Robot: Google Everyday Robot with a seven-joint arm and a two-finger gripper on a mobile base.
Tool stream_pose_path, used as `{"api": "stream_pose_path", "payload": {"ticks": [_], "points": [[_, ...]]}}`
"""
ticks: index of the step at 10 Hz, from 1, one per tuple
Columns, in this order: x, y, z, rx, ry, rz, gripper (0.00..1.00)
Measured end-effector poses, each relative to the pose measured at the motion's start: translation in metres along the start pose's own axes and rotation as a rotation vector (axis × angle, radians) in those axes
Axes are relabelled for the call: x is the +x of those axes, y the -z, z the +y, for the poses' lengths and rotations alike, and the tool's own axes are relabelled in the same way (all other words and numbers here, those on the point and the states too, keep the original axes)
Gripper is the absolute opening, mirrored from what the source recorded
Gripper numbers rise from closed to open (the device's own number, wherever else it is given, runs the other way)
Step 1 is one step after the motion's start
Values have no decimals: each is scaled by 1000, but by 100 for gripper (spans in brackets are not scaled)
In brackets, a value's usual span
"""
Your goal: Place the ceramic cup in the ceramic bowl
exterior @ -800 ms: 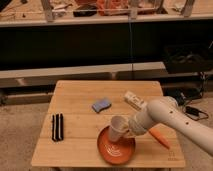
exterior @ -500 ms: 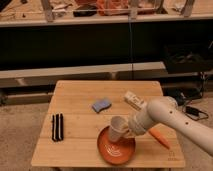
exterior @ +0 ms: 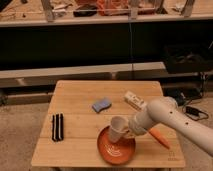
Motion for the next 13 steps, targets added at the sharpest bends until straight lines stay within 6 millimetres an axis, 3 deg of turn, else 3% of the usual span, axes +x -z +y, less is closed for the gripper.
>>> {"api": "stream_pose_path", "payload": {"ticks": [7,10,13], "points": [[2,0,2,-3,33,-3,19],[3,0,2,-3,44,-4,10],[4,0,3,-4,53,-4,10]]}}
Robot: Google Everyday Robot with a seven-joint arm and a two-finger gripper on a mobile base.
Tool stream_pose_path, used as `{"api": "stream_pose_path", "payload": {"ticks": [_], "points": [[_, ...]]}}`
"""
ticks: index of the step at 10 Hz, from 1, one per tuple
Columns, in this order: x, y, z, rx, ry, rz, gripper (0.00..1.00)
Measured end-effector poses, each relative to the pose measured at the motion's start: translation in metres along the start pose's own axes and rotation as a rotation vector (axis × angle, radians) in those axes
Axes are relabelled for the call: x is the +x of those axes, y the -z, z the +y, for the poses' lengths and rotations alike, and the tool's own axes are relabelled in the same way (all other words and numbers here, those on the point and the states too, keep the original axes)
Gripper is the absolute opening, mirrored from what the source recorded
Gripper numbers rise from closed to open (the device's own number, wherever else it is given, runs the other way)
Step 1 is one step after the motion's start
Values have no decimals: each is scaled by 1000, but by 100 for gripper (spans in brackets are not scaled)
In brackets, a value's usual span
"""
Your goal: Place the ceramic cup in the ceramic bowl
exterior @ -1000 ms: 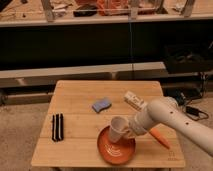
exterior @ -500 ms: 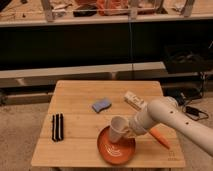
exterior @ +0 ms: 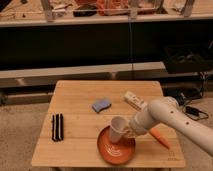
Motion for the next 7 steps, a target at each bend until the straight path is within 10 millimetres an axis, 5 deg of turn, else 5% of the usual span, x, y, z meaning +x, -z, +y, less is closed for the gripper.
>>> {"api": "stream_pose_path", "payload": {"ticks": [4,7], "points": [[1,0,1,0,15,-2,11],[2,0,2,-1,31,-5,21]]}}
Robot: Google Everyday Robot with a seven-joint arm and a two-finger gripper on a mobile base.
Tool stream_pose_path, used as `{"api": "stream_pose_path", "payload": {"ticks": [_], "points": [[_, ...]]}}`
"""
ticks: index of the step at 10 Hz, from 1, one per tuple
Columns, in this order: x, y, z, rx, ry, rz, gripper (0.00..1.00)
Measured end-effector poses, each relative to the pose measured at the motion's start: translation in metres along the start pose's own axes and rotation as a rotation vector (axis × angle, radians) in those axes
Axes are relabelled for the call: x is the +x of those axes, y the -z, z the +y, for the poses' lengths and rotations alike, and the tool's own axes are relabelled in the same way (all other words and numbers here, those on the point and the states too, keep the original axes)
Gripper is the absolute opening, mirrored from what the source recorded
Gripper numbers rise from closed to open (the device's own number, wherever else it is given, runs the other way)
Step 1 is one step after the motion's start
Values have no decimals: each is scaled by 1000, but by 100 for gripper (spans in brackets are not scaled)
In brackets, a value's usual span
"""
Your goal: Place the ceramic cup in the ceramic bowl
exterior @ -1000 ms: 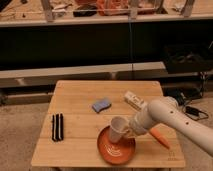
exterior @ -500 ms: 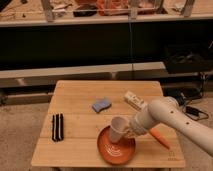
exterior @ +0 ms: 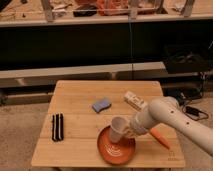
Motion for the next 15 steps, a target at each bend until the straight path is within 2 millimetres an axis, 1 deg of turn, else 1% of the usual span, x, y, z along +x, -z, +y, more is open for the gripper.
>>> {"api": "stream_pose_path", "payload": {"ticks": [3,4,5,7,11,12,15], "points": [[1,0,1,0,14,-3,21],[1,0,1,0,17,-4,18],[1,0,2,0,21,-5,11],[1,0,2,1,29,-7,4],[2,0,4,3,42,-10,4],[2,0,4,3,49,-13,9],[2,0,4,4,59,-16,9]]}}
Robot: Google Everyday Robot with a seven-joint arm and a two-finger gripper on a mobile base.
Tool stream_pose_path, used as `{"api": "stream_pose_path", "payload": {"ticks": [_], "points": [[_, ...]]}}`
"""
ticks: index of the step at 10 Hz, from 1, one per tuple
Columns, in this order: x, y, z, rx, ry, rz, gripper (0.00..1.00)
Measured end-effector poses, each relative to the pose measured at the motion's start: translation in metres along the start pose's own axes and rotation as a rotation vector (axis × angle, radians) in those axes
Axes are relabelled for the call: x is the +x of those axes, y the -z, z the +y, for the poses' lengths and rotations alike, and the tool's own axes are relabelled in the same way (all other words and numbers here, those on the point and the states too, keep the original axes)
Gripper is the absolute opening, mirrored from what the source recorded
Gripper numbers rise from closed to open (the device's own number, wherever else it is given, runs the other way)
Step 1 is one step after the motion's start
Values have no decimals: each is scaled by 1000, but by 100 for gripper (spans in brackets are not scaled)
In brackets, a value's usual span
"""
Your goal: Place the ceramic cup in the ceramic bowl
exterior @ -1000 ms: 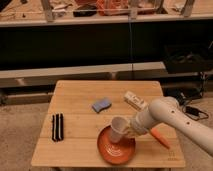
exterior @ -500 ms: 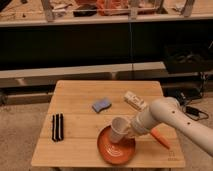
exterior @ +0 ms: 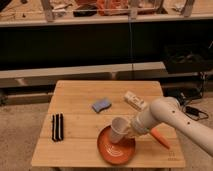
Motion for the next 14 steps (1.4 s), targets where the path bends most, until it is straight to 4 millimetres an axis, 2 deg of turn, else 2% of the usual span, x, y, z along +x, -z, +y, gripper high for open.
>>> {"api": "stream_pose_path", "payload": {"ticks": [3,5,14], "points": [[1,0,1,1,10,-3,8],[1,0,1,3,17,-6,1],[4,1,1,10,42,-20,1]]}}
